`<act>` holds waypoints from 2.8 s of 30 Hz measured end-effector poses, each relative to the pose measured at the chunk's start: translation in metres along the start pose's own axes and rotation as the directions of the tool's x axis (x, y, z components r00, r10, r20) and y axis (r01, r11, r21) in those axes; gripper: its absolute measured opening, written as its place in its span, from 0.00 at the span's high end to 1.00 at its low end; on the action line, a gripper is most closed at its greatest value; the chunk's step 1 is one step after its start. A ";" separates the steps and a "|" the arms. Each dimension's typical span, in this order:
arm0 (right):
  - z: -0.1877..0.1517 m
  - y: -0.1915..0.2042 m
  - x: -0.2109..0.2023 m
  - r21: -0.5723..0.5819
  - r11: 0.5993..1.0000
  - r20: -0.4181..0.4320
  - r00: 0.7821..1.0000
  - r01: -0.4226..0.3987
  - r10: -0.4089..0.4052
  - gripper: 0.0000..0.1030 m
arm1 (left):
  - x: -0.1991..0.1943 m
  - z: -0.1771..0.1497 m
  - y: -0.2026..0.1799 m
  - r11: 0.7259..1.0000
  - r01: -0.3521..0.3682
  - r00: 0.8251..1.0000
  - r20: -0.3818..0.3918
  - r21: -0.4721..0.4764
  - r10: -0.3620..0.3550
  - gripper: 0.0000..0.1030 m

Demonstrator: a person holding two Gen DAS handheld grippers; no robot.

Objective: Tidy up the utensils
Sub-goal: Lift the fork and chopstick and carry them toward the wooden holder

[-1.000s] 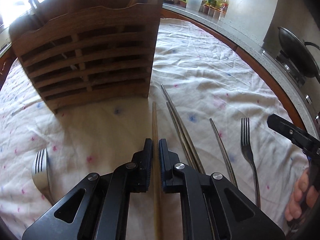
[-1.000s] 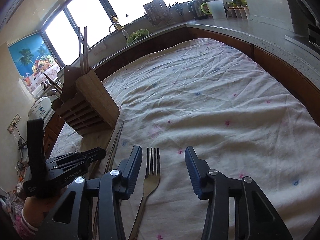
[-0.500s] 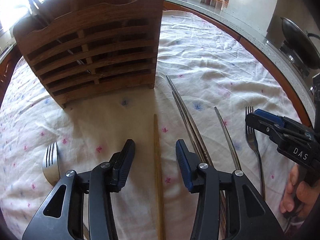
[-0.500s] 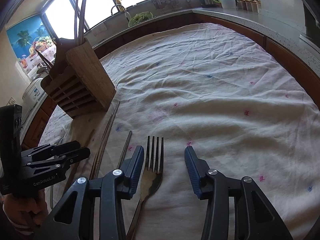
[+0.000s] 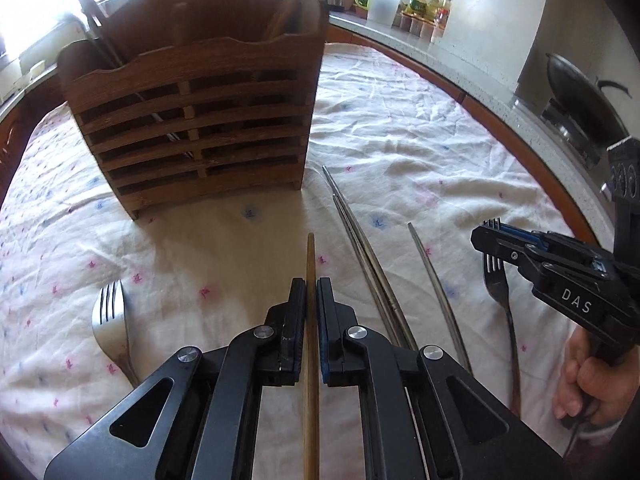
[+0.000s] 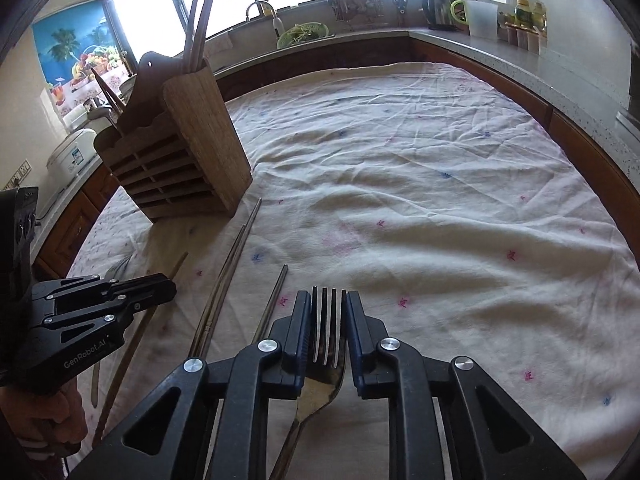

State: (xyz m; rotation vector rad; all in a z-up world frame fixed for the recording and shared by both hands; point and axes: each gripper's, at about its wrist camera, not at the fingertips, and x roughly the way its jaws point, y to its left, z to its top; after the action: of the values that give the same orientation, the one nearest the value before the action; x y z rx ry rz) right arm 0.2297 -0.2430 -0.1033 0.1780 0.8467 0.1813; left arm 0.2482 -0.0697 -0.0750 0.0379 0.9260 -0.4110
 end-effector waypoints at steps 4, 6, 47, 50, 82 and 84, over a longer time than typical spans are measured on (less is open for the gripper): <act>0.006 0.003 -0.025 0.005 1.000 0.054 0.998 -0.029 0.029 0.83 | -0.035 -0.003 0.015 0.997 0.040 0.997 0.073 -0.062 -0.035 0.95; 0.010 0.005 -0.038 0.003 0.999 0.086 0.996 -0.040 0.040 0.84 | -0.052 -0.001 0.017 0.996 0.048 0.993 0.112 -0.076 -0.039 0.95; 0.055 0.055 -0.127 -0.130 0.988 0.318 0.940 -0.084 0.122 0.98 | -0.187 0.007 0.054 0.982 0.070 0.880 0.474 -0.173 0.020 0.95; 0.063 0.059 -0.127 -0.143 0.987 0.329 0.936 -0.077 0.121 0.98 | -0.188 0.014 0.058 0.983 0.064 0.876 0.482 -0.173 0.028 0.95; 0.144 0.089 -0.109 -0.224 0.974 0.431 0.891 -0.044 0.139 0.98 | -0.200 0.093 0.093 0.983 0.042 0.784 0.615 -0.178 0.077 0.95; 0.151 0.090 -0.108 -0.228 0.973 0.445 0.884 -0.040 0.141 0.98 | -0.201 0.103 0.095 0.984 0.036 0.775 0.627 -0.176 0.084 0.95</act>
State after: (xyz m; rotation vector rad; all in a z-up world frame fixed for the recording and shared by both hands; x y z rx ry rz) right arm 0.2657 -0.1927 0.0941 0.0532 0.3400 0.3036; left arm 0.2553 0.0630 0.1316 -0.2452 0.2822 -0.2822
